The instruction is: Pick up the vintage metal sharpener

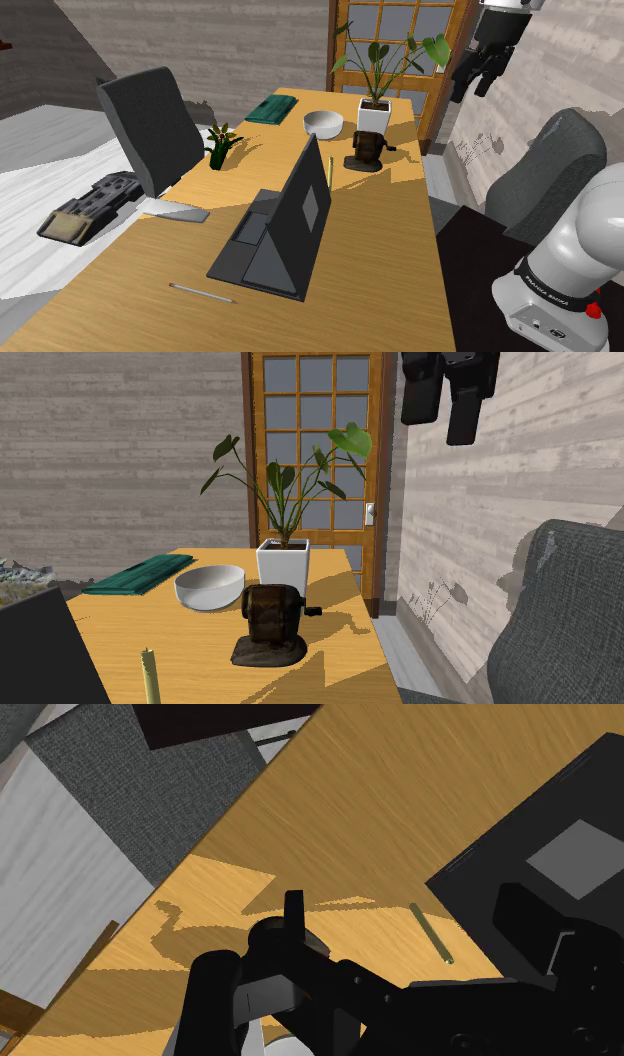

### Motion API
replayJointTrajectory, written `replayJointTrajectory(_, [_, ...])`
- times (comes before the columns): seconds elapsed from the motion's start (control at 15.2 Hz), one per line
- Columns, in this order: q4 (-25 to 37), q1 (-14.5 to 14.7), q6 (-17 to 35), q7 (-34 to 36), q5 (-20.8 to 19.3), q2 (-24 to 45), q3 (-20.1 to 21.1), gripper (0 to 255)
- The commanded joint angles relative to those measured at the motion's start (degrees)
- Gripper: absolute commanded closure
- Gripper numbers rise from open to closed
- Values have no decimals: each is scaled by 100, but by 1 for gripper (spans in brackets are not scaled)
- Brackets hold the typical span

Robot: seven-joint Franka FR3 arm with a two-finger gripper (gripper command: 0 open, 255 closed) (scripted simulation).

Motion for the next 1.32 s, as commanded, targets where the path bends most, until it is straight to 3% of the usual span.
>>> replayJointTrajectory(0.0, [0, 0, 0, 0, 0, 0, 0, 0])
replayJointTrajectory(0.59, [-124, -70, 1495, -400, -223, 1531, -376, 0])
replayJointTrajectory(1.25, [467, -105, 2844, -879, -188, 3645, -749, 0])
